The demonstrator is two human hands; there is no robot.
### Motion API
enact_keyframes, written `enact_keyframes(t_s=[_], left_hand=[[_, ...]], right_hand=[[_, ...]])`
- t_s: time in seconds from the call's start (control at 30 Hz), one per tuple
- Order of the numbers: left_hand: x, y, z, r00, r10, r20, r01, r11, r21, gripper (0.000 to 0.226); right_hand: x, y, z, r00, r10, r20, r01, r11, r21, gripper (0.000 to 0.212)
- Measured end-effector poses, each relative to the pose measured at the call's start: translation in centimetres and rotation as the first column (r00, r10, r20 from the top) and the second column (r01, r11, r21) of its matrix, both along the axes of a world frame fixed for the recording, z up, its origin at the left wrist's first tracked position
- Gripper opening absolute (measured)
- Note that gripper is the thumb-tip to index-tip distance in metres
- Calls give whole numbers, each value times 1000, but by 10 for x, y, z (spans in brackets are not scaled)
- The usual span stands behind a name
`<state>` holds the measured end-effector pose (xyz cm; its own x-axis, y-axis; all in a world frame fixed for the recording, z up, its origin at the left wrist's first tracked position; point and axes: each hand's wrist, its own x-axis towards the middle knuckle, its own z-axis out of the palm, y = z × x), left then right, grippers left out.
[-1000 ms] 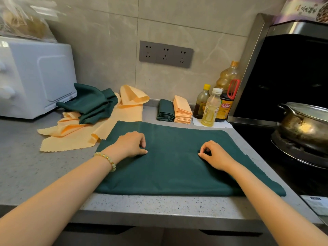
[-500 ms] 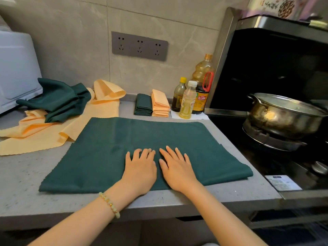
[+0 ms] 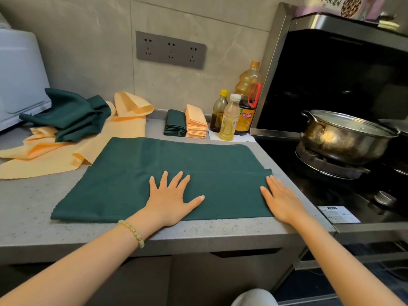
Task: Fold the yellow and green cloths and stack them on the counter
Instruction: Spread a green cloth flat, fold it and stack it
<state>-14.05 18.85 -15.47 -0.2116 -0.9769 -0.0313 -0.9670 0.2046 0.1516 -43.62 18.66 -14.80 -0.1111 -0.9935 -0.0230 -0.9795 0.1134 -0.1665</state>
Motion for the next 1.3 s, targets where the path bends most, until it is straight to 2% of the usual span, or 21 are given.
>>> enact_keyframes(t_s=[0.13,0.2,0.27,0.33,0.43,0.5,0.7,0.87,1.07,1.2,1.3], left_hand=[[-1,1,2,1000,-13,-13,13,1000,1,79],[-2,1,2,1000,-19,-13,19,1000,6,78],[-1,1,2,1000,-22,-14,22,1000,9,76],[0,-1,2,999,-23,-25,23,1000,-1,70],[5,-4,3,999,-33,-30,32,999,-22,60],[9,-6,2,998,-45,-46,44,999,-23,55],[20,-4,0,990,-66,-122,59,996,-60,52],[66,-3,0,995,-57,-81,55,998,-34,51],[121,-1,0,995,53,-80,-53,999,1,53],[125,-3,6,994,75,-75,-73,997,21,54],[115,-11,17,997,81,9,-81,997,11,55]], right_hand=[[-15,-3,8,995,-49,-82,54,996,65,56],[0,-3,16,990,-51,-128,55,998,33,55],[38,-1,21,999,14,-29,-17,995,-94,53],[89,-1,27,979,159,128,-137,977,-161,49],[150,-7,24,921,302,246,-292,953,-77,47],[168,-9,15,902,298,312,-286,955,-83,47],[173,-10,-3,944,305,126,-295,951,-92,48],[174,-12,-4,950,303,77,-296,951,-94,49],[175,-11,-5,949,308,61,-303,949,-90,49],[172,-17,-1,945,324,39,-320,944,-85,50],[170,-24,4,930,367,3,-365,927,-91,49]])
